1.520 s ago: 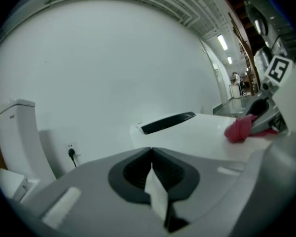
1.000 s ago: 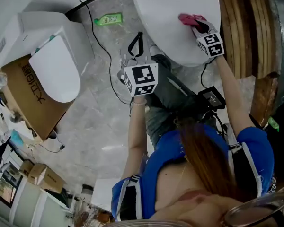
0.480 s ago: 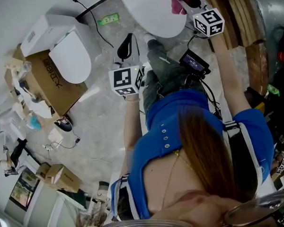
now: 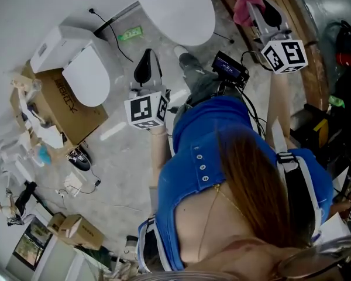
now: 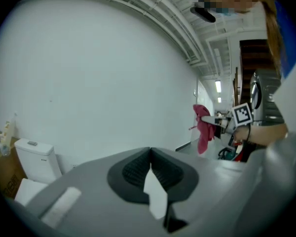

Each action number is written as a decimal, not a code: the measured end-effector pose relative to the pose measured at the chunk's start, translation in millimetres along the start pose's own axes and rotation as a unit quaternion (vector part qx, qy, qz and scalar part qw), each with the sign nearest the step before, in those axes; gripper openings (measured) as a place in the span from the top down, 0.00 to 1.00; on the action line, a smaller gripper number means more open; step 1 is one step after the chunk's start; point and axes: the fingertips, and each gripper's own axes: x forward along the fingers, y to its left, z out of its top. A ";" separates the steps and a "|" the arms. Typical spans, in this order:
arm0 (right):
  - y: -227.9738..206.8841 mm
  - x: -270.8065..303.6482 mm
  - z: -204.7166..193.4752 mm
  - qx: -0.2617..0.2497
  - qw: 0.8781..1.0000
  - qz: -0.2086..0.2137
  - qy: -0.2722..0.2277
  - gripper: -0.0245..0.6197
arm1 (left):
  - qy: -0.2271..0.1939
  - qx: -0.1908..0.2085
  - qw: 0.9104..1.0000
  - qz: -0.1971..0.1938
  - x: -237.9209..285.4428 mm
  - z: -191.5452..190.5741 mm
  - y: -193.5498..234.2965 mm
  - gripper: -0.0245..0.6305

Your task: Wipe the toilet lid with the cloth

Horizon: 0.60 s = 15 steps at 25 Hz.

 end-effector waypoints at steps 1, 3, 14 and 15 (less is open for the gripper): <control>1.8 -6.0 8.3 0.000 1.000 -0.001 -0.008 0.84 | -0.001 -0.007 1.000 0.004 -6.8 0.4 -1.3 0.98; 4.9 -10.9 24.5 -0.004 1.000 0.004 -0.021 0.84 | -0.002 -0.024 1.000 0.013 -16.8 1.2 -2.3 0.98; -6.2 25.7 70.1 -0.013 0.996 0.082 -0.043 0.84 | -0.013 -0.012 1.000 -0.007 38.4 38.9 -45.2 0.96; -10.3 29.7 68.9 -0.015 0.995 0.086 -0.039 0.84 | -0.015 -0.006 1.000 -0.014 50.3 46.1 -53.2 0.96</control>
